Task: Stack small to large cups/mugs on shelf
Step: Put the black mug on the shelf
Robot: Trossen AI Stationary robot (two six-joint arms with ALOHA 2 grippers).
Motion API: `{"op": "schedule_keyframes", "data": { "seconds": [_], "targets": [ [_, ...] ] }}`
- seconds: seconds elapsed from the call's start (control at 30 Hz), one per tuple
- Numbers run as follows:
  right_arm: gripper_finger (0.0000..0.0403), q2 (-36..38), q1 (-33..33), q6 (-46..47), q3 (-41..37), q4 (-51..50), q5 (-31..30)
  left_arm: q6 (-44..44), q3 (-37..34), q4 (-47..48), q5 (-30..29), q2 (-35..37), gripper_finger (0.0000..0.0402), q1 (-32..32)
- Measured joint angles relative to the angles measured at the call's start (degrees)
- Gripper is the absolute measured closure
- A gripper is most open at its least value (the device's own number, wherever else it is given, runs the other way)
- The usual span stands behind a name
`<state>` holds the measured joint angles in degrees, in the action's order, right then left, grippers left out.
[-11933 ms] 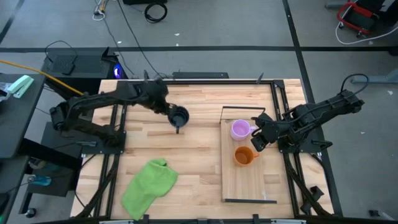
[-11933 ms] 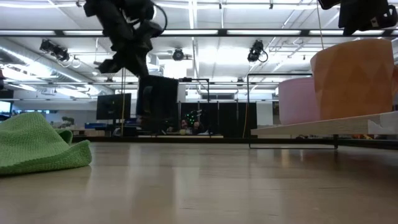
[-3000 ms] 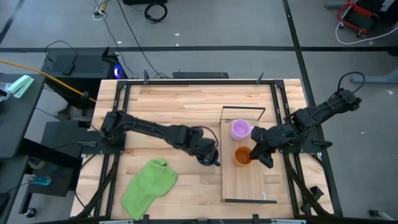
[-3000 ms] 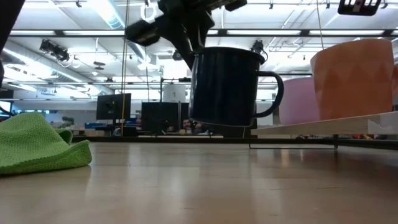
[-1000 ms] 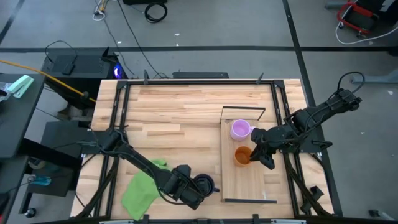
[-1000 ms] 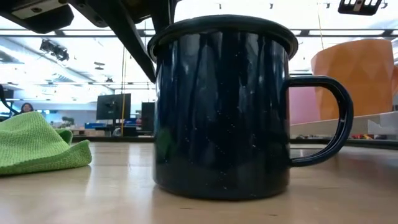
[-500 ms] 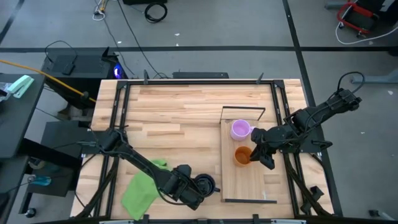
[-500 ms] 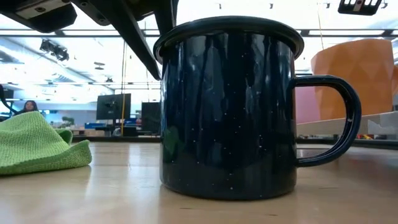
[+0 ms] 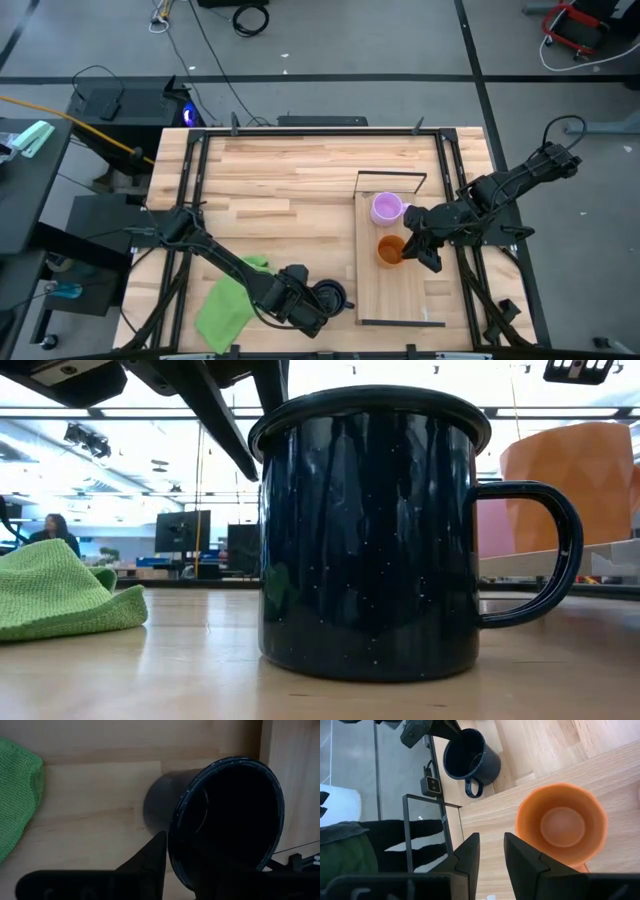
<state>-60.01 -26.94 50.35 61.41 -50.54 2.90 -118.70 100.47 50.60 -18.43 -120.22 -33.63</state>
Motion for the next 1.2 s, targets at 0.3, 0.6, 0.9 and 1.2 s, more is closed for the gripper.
{"op": "schedule_keyframes", "data": {
  "seconds": [0.3,0.6,0.9,1.2],
  "targets": [
    [0.0306,0.0,0.0,0.0,0.0,0.0,0.0,2.8,5.6,10.5,0.0,0.0,0.0321,0.0],
    [0.0306,0.0,0.0,-0.9,0.0,0.7,0.5,3.9,15.5,35.0,-1.2,0.1,0.0322,0.3],
    [0.0306,0.0,1.7,-3.0,0.0,9.5,2.7,19.4,19.4,39.4,-7.9,3.0,0.0335,5.3],
    [0.0306,0.0,2.5,-5.9,0.0,15.9,3.6,36.1,19.4,39.4,-14.4,8.0,0.0337,13.2]
  ]
}}
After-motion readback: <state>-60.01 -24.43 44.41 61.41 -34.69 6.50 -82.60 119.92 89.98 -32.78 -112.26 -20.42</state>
